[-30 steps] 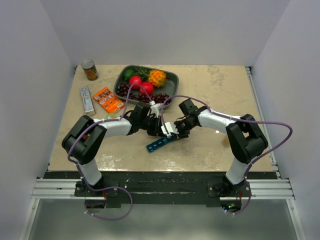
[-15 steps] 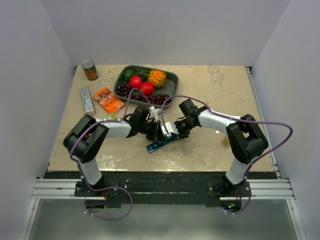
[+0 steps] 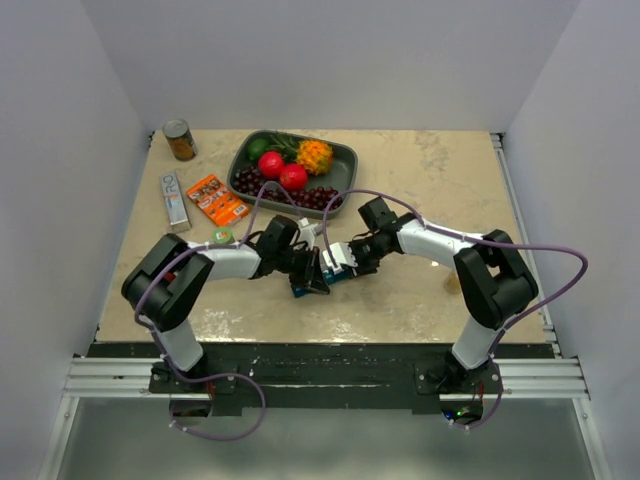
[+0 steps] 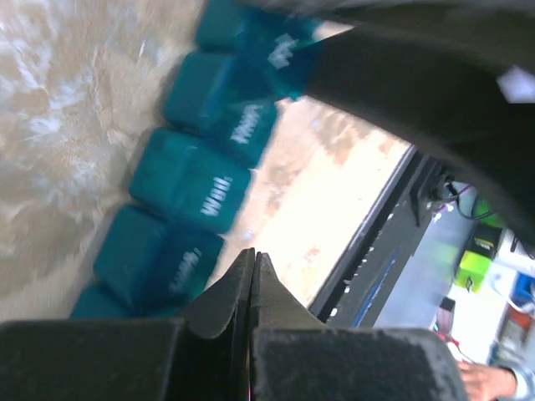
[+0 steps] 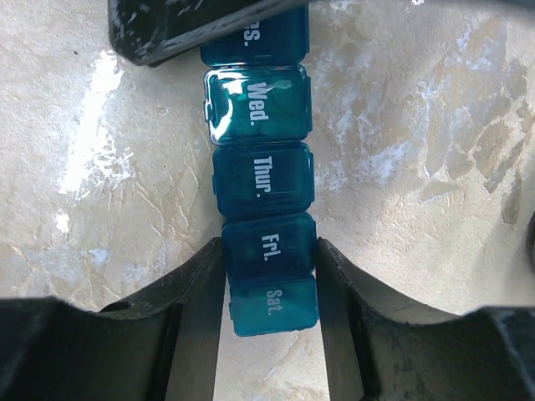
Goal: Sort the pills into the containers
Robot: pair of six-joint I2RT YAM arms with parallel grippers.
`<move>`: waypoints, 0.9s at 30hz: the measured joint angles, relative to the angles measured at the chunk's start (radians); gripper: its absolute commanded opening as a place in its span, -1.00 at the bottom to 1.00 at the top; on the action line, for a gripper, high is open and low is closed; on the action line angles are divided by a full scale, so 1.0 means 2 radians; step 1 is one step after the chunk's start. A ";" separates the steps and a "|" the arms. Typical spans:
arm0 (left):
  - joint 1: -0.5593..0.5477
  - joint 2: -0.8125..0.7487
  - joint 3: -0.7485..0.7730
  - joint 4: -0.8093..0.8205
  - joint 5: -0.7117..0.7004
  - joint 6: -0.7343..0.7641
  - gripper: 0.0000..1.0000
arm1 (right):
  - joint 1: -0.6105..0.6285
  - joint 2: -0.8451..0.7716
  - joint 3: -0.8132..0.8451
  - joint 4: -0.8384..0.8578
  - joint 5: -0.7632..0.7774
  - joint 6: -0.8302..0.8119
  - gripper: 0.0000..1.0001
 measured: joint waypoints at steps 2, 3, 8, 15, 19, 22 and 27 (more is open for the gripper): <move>0.002 -0.028 0.000 -0.012 -0.009 0.003 -1.00 | 0.000 0.000 0.000 0.000 0.000 0.001 -0.13; 0.004 -0.044 0.000 -0.017 -0.012 0.004 -1.00 | 0.000 0.000 0.000 0.000 0.000 0.001 -0.09; 0.013 -0.099 0.006 -0.032 -0.021 0.011 -0.97 | 0.000 0.000 -0.001 -0.002 0.000 0.002 0.13; 0.038 -0.123 0.007 -0.064 -0.033 0.022 -0.87 | 0.000 -0.001 -0.010 -0.006 0.000 0.008 0.45; 0.050 -0.142 0.007 -0.080 -0.046 0.029 -0.85 | 0.000 -0.009 -0.014 -0.008 -0.001 0.016 0.55; 0.055 -0.163 0.007 -0.091 -0.054 0.036 -0.84 | 0.000 -0.023 -0.014 -0.011 -0.003 0.026 0.58; 0.056 -0.178 0.007 -0.093 -0.058 0.042 -0.88 | -0.001 -0.054 -0.009 -0.022 -0.018 0.045 0.51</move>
